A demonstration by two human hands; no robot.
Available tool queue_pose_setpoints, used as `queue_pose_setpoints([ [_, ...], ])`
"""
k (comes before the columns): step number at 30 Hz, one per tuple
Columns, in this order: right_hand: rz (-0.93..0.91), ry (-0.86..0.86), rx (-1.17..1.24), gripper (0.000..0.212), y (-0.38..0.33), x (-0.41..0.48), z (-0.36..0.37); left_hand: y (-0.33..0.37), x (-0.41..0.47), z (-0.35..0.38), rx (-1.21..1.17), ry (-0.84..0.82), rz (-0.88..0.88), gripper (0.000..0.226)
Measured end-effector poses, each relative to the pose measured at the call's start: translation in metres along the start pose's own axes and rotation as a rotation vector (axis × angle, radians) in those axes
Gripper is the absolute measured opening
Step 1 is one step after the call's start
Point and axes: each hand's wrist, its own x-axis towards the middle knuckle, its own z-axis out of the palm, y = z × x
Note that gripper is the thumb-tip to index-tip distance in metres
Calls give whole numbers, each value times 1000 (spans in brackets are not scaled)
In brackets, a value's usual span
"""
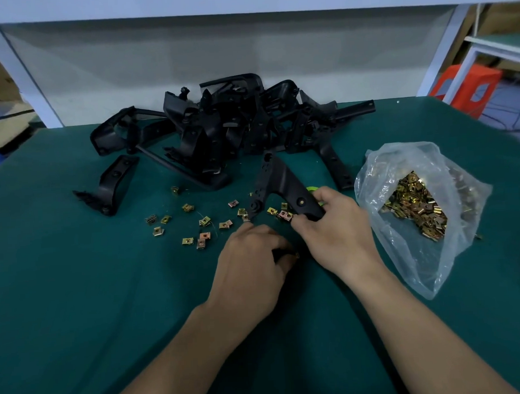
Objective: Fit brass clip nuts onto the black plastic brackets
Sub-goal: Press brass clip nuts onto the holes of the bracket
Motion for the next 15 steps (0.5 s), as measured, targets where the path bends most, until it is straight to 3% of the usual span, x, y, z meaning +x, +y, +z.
queue_pose_setpoints([
  [5,3,-9,10,21,-1,1,-1,6,-5,-6,-80,17,-26,9],
  [9,-53,-17,-67,22,2,0,-2,4,-9,-33,-461,47,-243,21],
  [13,-139,-34,-135,24,2,-4,4,-21,0,-65,-633,312,-352,20],
  [15,-168,-64,-196,26,1,-6,7,-35,4,-69,-815,330,-459,20],
])
